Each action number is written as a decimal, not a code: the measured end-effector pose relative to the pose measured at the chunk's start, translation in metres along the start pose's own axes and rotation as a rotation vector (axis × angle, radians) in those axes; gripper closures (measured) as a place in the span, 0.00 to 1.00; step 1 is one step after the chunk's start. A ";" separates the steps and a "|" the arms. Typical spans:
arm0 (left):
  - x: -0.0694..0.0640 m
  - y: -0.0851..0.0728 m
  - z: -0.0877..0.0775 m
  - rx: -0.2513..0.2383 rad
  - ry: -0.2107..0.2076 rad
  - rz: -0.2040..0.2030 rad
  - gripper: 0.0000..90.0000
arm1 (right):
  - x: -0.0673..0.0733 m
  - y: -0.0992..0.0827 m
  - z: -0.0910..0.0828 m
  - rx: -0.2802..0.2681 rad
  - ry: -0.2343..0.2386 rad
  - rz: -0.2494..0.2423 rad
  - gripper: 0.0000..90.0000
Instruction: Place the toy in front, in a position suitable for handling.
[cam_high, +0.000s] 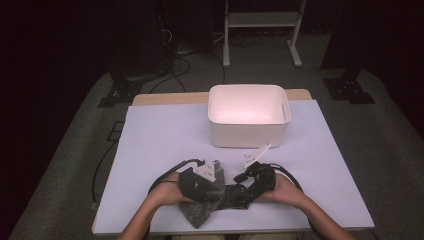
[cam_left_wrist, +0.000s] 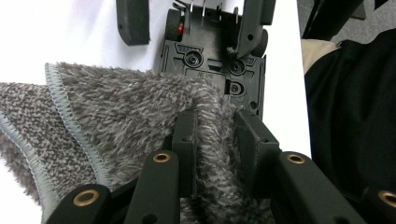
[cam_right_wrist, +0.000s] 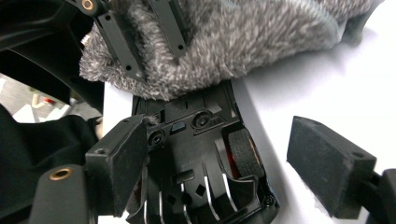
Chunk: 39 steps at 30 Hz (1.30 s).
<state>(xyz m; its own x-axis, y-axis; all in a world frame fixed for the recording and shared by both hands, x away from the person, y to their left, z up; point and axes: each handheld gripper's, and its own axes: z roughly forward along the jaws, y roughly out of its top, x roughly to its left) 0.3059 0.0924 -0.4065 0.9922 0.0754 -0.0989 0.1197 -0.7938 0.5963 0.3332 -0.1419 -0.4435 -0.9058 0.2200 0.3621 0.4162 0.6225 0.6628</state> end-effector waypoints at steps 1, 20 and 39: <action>0.001 0.001 -0.001 -0.005 -0.001 0.001 0.78 | -0.001 -0.002 0.000 0.005 0.008 0.014 0.22; 0.018 0.015 -0.015 -0.009 0.005 -0.069 0.75 | 0.020 -0.015 -0.002 -0.057 -0.039 -0.083 0.36; 0.008 0.020 -0.014 0.004 -0.074 -0.036 0.78 | 0.057 -0.021 -0.007 -0.092 -0.206 -0.331 0.44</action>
<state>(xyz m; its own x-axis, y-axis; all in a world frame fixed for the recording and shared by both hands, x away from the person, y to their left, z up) 0.3168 0.0856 -0.3836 0.9821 0.0590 -0.1788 0.1547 -0.7939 0.5881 0.2736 -0.1478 -0.4318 -0.9852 0.1706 -0.0138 0.0959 0.6168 0.7812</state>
